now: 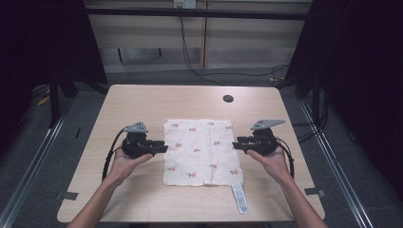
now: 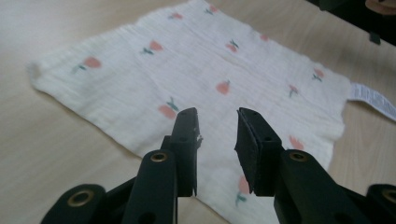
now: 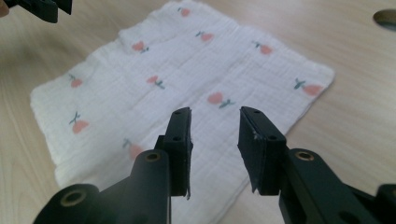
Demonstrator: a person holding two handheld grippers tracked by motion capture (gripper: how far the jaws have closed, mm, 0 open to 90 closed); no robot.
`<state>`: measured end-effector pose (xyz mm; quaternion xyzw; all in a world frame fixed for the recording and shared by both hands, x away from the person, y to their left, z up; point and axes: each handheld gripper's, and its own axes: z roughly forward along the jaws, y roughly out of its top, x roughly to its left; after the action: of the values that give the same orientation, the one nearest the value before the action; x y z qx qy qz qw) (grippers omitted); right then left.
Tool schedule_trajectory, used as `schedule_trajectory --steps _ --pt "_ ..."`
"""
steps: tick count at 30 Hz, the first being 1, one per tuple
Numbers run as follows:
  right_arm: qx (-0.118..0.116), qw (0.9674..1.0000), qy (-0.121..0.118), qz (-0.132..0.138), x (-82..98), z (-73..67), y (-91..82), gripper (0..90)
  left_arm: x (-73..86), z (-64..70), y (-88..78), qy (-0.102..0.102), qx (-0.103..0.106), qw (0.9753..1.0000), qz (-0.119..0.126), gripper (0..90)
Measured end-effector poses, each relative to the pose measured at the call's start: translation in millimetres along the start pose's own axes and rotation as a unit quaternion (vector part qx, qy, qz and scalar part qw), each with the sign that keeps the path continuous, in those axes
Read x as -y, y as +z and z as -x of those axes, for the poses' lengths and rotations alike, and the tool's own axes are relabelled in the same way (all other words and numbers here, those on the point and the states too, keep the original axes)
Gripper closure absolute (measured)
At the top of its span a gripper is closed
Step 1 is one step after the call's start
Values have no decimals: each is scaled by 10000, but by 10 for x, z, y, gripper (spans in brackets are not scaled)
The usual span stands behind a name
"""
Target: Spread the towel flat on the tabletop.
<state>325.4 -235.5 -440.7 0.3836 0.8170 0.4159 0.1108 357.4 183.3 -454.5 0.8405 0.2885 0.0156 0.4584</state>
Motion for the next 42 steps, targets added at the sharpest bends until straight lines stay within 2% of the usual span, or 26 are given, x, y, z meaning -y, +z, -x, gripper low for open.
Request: schedule_trajectory --steps 1,2,4,8,9,10,11,14,16,17,19,21,23,25,27,28,29,30,31,32,33,36,37,38,39,42 --pt "-2 10000 -43 -54 37 -16 11 637 69 47 36 14 60 9999 -129 685" --pt "10 10000 -24 -95 76 -34 22 634 69 47 36 14 60 9999 -129 681" --pt "-13 9999 9 -117 157 -54 60 632 137 105 84 98 139 9992 -360 672" --pt "2 9998 106 -153 281 -50 142 629 191 146 140 153 167 9988 -431 649" --pt "42 9995 135 -274 348 -31 212 625 204 149 156 151 172 9988 -438 646" --pt "42 9995 135 -274 348 -31 212 625 216 153 178 167 179 9986 -467 646" --pt "109 9990 129 -405 383 -17 260 619 240 175 235 221 170 9980 -573 636" --pt "129 9989 193 -404 407 -3 289 610 264 183 279 262 168 9972 -677 615" --pt "221 9986 111 -478 424 -6 315 596 295 202 306 254 148 9973 -670 580" --pt "295 9981 30 -539 447 -12 346 588 294 212 305 286 68 9960 -840 543" --pt "399 9970 -3 -657 464 -13 367 593 311 200 296 172 114 9962 -850 498" --pt "424 9972 -30 -608 474 -9 375 614 343 234 299 309 39 9948 -974 497" --pt "475 9969 -118 -610 471 -22 379 675 364 272 303 419 10 9940 -1009 492" --pt "465 9970 -149 -596 473 -43 380 759 367 294 303 538 -136 9931 -1037 527" --pt "448 9970 -137 -616 470 -54 378 823 381 303 301 551 -285 9933 -976 625" --pt "443 9971 -101 -614 473 -52 374 845 381 303 301 551 -285 9933 -976 689" --pt "395 9974 -53 -599 480 -46 368 857 387 315 290 700 -328 9917 -1030 732" --pt "395 9974 -53 -599 480 -46 368 857 387 315 290 700 -328 9917 -1030 789" --pt "394 9971 11 -656 493 -51 337 865 385 317 282 768 -313 9903 -1118 840" --pt "363 9972 20 -649 507 -49 320 866 387 321 285 744 -284 9907 -1101 865" --pt "330 9974 39 -646 525 -57 299 867 389 338 288 678 -288 9913 -1095 873" --pt "284 9973 34 -669 564 -93 244 868 404 373 284 690 -159 9915 -1093 880" --pt "229 9974 12 -687 615 -135 194 871 441 409 251 657 -58 9917 -1100 879" --pt "190 9973 53 -707 637 -164 169 871 454 424 222 674 -34 9909 -1161 880" --pt "169 9974 34 -706 654 -184 151 871 480 448 204 636 -27 9917 -1121 880" --pt "96 9971 -17 -758 686 -261 113 872 513 460 162 624 30 9914 -1148 880"
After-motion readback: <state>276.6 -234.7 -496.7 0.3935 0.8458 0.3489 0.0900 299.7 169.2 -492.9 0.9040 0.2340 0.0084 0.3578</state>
